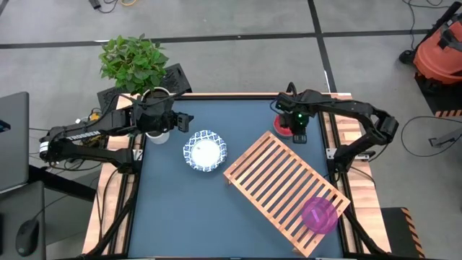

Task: Place and stack bowls onto a shelf
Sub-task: Stack the small red bowl on top of the small purple bowl on the shelf

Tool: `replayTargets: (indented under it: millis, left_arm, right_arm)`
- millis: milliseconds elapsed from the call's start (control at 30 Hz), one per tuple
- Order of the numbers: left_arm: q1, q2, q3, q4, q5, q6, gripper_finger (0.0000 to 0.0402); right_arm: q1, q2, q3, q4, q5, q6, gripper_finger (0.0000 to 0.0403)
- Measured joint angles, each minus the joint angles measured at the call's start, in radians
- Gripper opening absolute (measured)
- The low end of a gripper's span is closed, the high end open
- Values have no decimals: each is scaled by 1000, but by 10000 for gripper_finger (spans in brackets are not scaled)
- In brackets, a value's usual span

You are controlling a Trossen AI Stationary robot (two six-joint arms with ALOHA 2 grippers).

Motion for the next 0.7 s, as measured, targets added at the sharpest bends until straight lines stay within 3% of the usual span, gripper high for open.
replayTargets:
  millis: [300, 700]
  left_arm:
    - [0, 0, 0, -4, -1, 8, 153]
    - [0, 0, 0, -27, -40, 8, 153]
  right_arm:
    - [-10, 0, 0, -11, -6, -75, 179]
    - [-8, 0, 0, 49, -3, -127, 181]
